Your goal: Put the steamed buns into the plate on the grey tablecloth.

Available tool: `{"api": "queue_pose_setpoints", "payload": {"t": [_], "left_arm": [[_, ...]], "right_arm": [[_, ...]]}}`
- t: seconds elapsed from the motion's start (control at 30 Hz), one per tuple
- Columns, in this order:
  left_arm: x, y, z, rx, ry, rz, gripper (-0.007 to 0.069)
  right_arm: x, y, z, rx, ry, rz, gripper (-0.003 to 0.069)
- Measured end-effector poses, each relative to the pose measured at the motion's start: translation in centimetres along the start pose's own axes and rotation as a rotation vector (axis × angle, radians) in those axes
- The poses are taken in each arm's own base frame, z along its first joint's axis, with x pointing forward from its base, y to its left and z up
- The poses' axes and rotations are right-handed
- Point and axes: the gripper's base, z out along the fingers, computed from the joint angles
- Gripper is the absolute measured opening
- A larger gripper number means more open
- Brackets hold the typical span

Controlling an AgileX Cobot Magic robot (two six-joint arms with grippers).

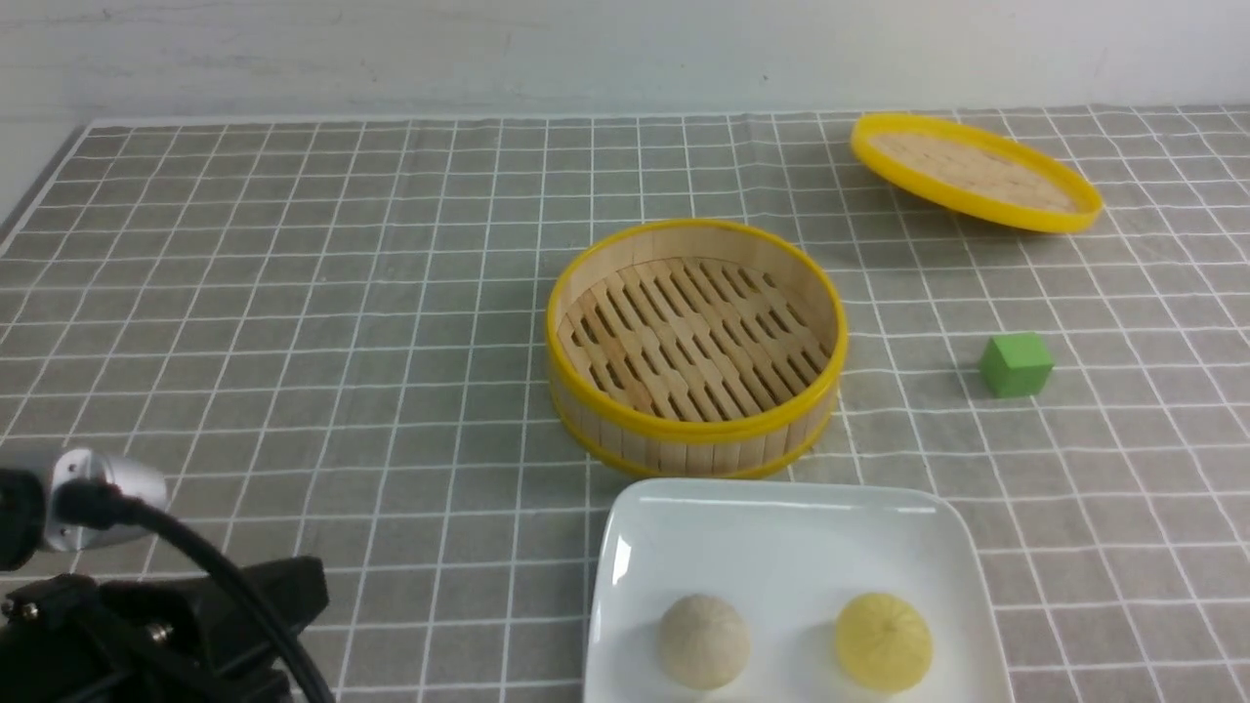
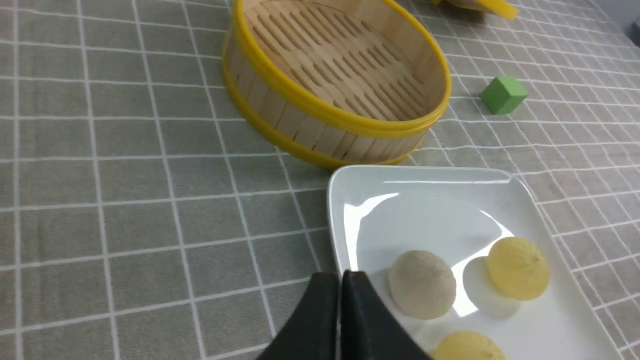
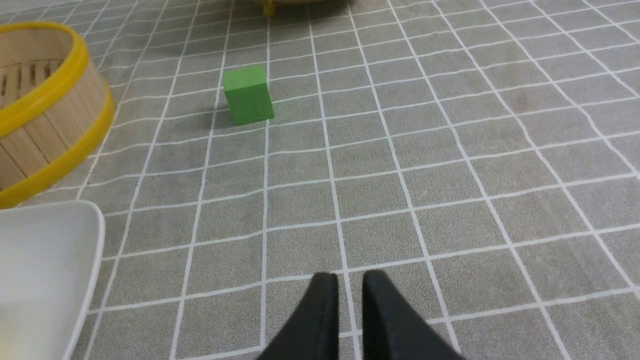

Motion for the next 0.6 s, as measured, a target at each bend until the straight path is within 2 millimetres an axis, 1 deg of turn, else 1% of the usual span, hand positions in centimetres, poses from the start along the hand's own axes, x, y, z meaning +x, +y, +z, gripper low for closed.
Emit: {"api": "queue_pose_setpoints", "payload": {"t": [0.17,0.23,0.27,0.3,0.33,0.37,0.43,0.47,0.5,0.53,0.57,0.6], "left_arm": [[0.5,1.6,-0.6,-0.093,-0.02,0.008,0.0046],[1.3,2.8,-1.3,-0.149,-0.067,0.117,0.0048],[1.4,2.8,-1.3,-0.144,-0.069,0.129,0.0048],[1.9,3.4,-1.7,-0.178,-0.106,0.177,0.005],[2.0,3.5,-1.8,-0.186,-0.116,0.19,0.005],[2.8,4.1,-2.1,-0.219,-0.156,0.229,0.0052],[3.5,4.7,-2.4,-0.265,-0.194,0.229,0.0054],[4.3,5.2,-2.7,-0.315,-0.229,0.225,0.0055],[4.4,5.2,-2.7,-0.314,-0.233,0.228,0.0055],[5.3,5.9,-2.9,-0.384,-0.269,0.217,0.0055],[5.6,6.0,-2.9,-0.392,-0.274,0.216,0.0055],[6.5,6.7,-2.9,-0.456,-0.294,0.206,0.0055]], "right_arm": [[0.0,0.0,0.0,0.0,0.0,0.0,0.0104],[0.0,0.0,0.0,0.0,0.0,0.0,0.0109],[0.0,0.0,0.0,0.0,0.0,0.0,0.011],[0.0,0.0,0.0,0.0,0.0,0.0,0.0111],[0.0,0.0,0.0,0.0,0.0,0.0,0.0112],[0.0,0.0,0.0,0.0,0.0,0.0,0.0113],[0.0,0.0,0.0,0.0,0.0,0.0,0.0113],[0.0,0.0,0.0,0.0,0.0,0.0,0.0113],[0.0,0.0,0.0,0.0,0.0,0.0,0.0113],[0.0,0.0,0.0,0.0,0.0,0.0,0.0113],[0.0,0.0,0.0,0.0,0.0,0.0,0.0113],[0.0,0.0,0.0,0.0,0.0,0.0,0.0117]]}}
